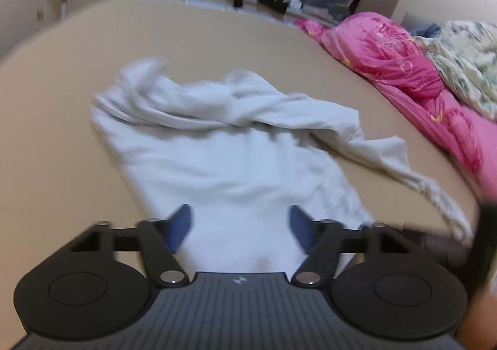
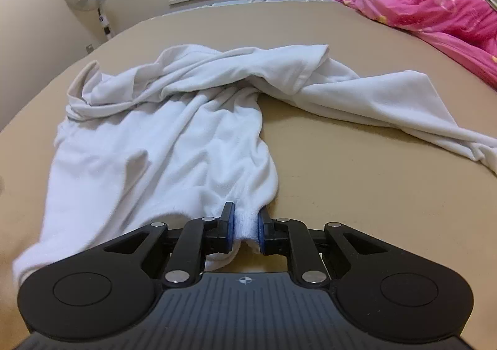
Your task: Fold small clothes
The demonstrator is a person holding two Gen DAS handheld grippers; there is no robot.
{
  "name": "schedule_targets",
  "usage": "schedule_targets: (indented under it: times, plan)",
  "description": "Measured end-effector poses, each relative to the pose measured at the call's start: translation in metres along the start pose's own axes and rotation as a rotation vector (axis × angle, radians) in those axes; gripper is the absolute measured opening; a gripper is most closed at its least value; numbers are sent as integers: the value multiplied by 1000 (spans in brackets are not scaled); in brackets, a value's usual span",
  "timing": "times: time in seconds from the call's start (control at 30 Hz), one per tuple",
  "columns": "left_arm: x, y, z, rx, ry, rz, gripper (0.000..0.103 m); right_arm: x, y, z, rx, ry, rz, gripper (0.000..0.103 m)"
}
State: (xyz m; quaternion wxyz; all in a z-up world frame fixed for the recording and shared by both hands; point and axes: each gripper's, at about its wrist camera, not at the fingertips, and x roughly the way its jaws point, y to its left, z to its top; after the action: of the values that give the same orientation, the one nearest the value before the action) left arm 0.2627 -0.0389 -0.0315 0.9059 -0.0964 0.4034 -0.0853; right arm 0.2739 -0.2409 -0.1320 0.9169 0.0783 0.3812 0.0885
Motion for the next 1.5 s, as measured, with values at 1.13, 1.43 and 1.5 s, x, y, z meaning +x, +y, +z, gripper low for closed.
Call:
schedule_targets:
  times: [1.13,1.43,1.5]
  plan:
    - [-173,156,-107,-276,106,80,52,-150,-56,-104,192,135,-132,32]
    - [-124,150,-130,-141,280,236,32,-118,-45,-115,105,202,-212,18]
    - [-129,141,-127,-76,269,226,10,-122,-41,-117,77,187,-192,6]
